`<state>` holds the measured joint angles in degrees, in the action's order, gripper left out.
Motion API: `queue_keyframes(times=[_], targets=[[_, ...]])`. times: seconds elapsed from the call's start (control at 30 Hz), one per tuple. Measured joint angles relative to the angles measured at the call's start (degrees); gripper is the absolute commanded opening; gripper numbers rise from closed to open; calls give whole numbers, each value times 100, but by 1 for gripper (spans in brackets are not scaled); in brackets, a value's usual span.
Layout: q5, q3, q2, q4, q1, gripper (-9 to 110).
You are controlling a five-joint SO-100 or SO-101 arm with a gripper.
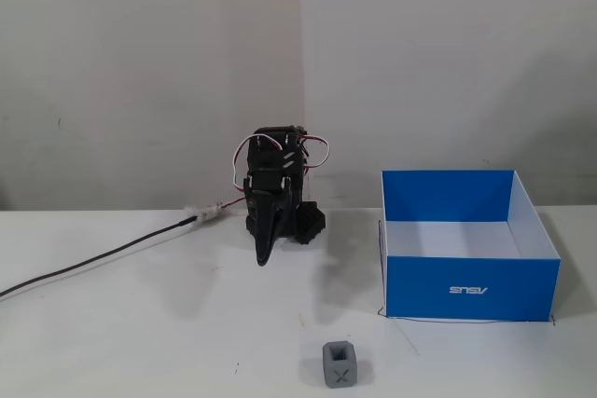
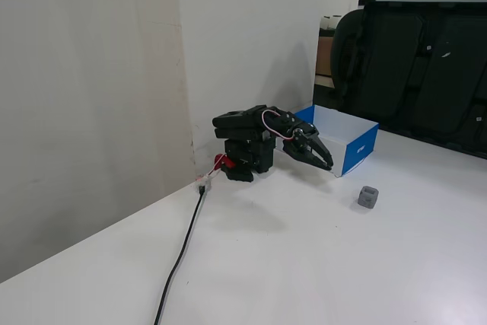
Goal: Pick the gray block and keep it in the box.
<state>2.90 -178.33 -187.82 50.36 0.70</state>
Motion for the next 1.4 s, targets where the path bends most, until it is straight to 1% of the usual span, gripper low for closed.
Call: queue_keyframes(times=[1.1,1.23,1.4], targets=[[0,0,0,0,0,0],[0,0,0,0,132,0],[26,290,0,984,615,0]])
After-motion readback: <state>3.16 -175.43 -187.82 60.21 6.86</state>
